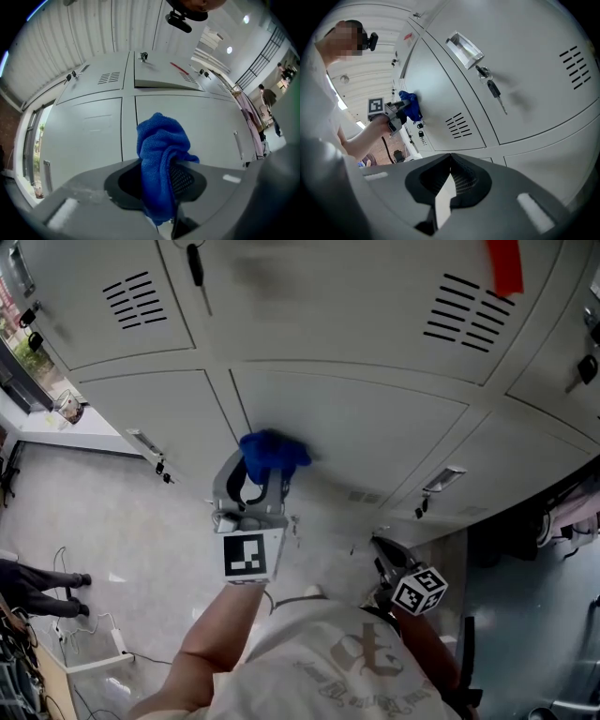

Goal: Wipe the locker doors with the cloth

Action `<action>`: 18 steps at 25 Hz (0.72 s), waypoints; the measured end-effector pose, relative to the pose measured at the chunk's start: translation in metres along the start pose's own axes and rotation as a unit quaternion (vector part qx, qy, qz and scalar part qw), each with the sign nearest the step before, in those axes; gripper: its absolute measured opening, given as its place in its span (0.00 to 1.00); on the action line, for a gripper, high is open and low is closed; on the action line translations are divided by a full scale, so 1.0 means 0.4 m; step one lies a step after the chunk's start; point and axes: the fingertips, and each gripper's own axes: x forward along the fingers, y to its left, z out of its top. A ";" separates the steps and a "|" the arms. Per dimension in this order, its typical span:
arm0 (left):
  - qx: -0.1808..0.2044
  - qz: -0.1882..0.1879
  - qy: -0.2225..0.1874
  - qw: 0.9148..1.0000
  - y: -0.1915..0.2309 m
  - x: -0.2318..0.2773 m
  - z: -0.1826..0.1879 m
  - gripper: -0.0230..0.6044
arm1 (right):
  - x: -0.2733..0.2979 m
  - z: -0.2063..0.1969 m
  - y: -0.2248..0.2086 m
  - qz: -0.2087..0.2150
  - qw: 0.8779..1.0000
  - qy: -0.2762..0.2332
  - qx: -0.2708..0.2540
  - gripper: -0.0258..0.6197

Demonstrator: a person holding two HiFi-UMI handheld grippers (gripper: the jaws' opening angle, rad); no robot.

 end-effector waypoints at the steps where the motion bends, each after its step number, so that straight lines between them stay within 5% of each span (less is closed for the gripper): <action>1: 0.004 0.002 -0.003 1.000 0.000 -0.001 0.002 0.24 | 0.000 -0.002 0.002 -0.001 1.000 -0.001 0.001 0.05; 8: 0.031 -0.008 0.004 0.999 -0.025 -0.006 -0.013 0.24 | 0.003 -0.009 0.010 -0.006 1.000 -0.002 0.001 0.05; 12: 0.018 -0.036 0.026 0.999 -0.062 -0.005 -0.034 0.23 | 0.013 -0.003 0.023 -0.007 1.000 -0.004 -0.020 0.05; 18: 0.059 -0.059 0.031 0.996 -0.104 0.013 -0.079 0.23 | 0.007 0.023 0.052 0.007 0.997 0.004 -0.071 0.05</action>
